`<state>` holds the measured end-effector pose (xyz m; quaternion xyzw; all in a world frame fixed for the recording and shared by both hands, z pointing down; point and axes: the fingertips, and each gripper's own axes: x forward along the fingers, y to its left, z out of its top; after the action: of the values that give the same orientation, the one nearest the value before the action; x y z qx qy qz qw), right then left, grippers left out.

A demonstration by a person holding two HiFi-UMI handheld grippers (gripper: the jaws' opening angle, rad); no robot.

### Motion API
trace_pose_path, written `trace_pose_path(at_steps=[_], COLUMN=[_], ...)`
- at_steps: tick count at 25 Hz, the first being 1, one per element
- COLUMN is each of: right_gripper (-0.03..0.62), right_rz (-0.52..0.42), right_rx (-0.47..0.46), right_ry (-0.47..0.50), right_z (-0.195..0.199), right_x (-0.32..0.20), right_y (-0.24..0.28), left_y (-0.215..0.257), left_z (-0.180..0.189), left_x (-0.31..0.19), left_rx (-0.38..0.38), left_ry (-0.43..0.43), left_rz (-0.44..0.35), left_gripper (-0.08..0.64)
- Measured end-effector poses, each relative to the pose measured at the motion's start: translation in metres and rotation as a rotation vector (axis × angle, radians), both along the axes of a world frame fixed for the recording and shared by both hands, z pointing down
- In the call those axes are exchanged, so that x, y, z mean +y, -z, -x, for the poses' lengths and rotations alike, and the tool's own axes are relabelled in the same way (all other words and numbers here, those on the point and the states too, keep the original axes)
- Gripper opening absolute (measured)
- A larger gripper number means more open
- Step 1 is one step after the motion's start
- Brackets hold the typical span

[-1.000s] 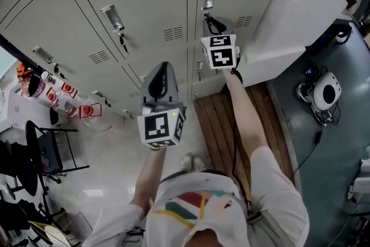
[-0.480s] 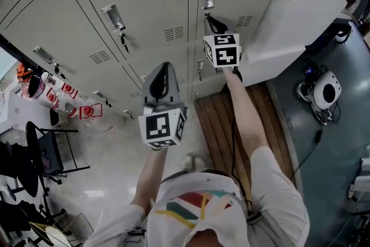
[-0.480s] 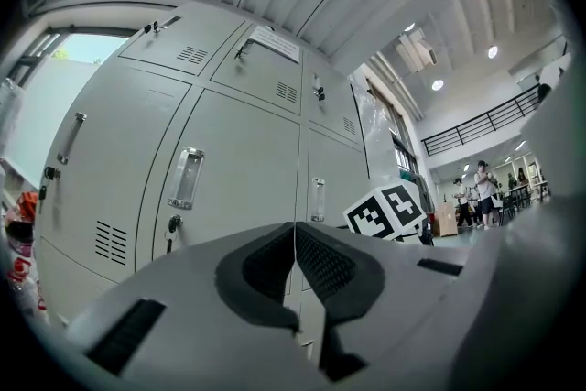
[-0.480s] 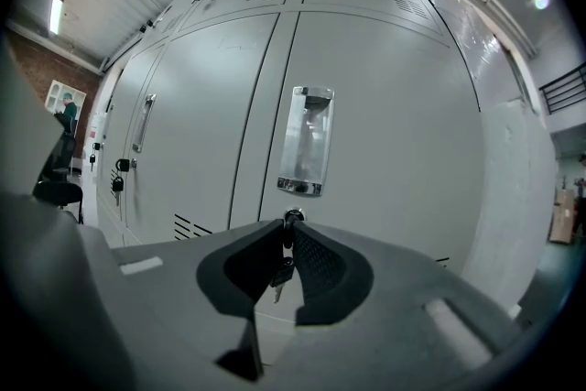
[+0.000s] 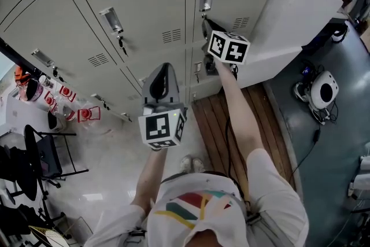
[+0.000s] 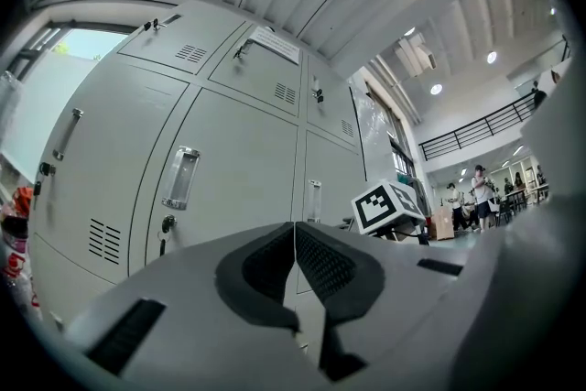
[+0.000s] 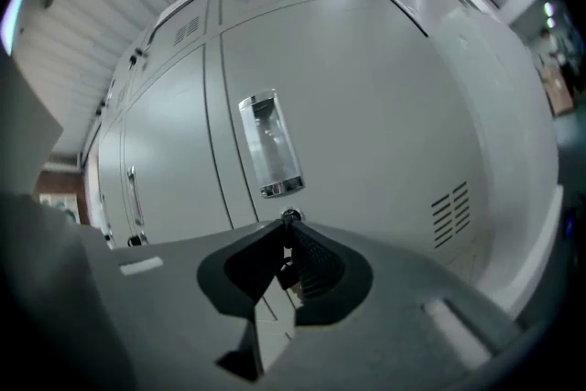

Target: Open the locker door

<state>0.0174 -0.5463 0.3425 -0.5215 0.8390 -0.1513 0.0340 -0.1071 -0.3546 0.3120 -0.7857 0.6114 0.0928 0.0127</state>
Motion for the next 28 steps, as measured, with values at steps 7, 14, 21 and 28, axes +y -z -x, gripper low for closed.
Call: trace_pose_path(at_steps=[7,14,21,28], right_gripper=[0.028,0.028,0.026,0.028], right_rz=[0.116,0.259,0.349,0.377], right_rx=[-0.468,-1.043,-1.363,-1.492], right_ry=[0.038,0.100,0.118,0.113], right_z=[-0.007,-0.012,-0.016,-0.016], right_x=[-0.001,-0.003,-0.006,-0.005], right_y=[-0.002,-0.007,-0.014,-0.017], left_y=[0.001,0.000,0.002,0.002], left_z=[-0.001,-0.003,-0.005,-0.013], left_x=[0.000,0.002,0.003,0.002], left_rx=[0.010,0.003,0.022,0.028], left_ry=[-0.006,-0.006,-0.010,-0.028], left_rz=[0.000,0.002,0.003,0.007], left_gripper=[0.017,0.017,0.017,0.015])
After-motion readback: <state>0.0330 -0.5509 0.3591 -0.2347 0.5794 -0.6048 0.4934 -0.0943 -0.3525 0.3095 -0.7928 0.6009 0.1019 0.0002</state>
